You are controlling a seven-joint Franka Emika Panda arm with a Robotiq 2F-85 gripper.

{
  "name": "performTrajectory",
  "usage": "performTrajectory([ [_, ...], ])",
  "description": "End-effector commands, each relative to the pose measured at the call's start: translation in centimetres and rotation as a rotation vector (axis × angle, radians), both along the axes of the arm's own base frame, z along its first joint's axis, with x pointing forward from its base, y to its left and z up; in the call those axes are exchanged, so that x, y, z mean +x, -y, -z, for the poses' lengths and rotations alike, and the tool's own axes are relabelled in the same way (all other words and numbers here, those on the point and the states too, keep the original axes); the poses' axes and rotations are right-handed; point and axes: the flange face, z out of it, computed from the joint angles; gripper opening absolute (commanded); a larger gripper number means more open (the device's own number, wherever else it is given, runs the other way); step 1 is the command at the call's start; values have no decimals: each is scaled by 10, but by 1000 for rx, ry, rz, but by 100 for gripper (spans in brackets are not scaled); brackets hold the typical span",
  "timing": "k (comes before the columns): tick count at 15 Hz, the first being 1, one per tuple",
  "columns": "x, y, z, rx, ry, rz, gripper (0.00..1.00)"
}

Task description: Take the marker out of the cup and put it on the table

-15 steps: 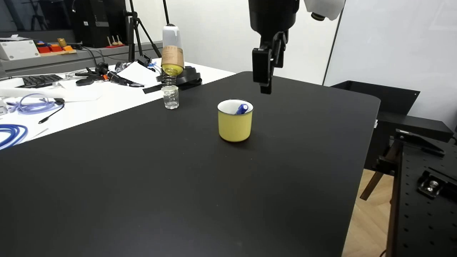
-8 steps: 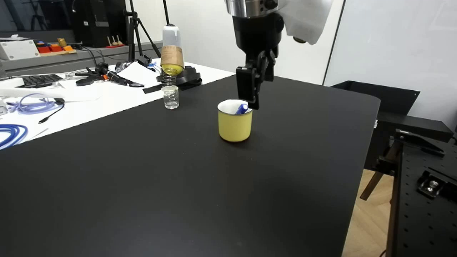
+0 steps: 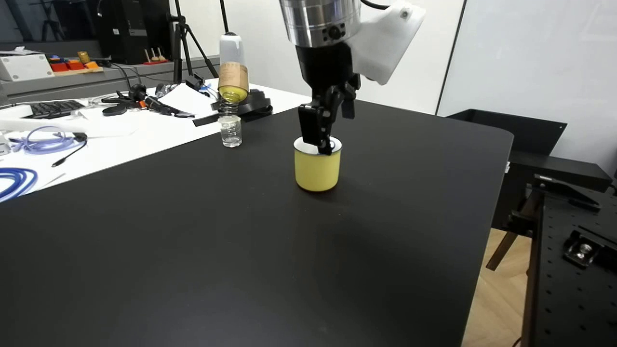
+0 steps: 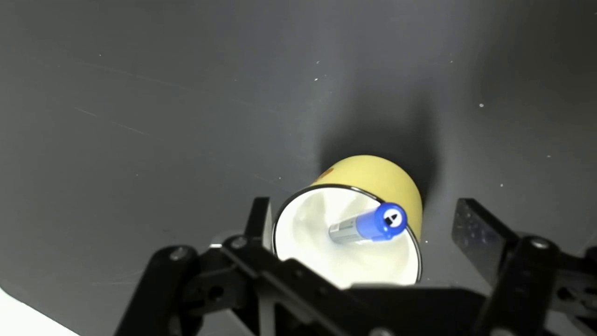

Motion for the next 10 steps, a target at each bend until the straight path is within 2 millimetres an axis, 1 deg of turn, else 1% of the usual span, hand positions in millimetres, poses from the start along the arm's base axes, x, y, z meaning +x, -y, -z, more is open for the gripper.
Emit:
performTrajectory([
  [1, 16, 1, 11, -11, 14, 26, 100],
  [2, 18, 1, 14, -7, 11, 31, 75],
  [3, 20, 1, 16, -8, 12, 35, 73],
  [4, 22, 1, 18, -5, 8, 36, 67],
  [6, 24, -1, 21, 3, 1, 34, 51],
  [10, 23, -4, 22, 24, -10, 37, 25],
])
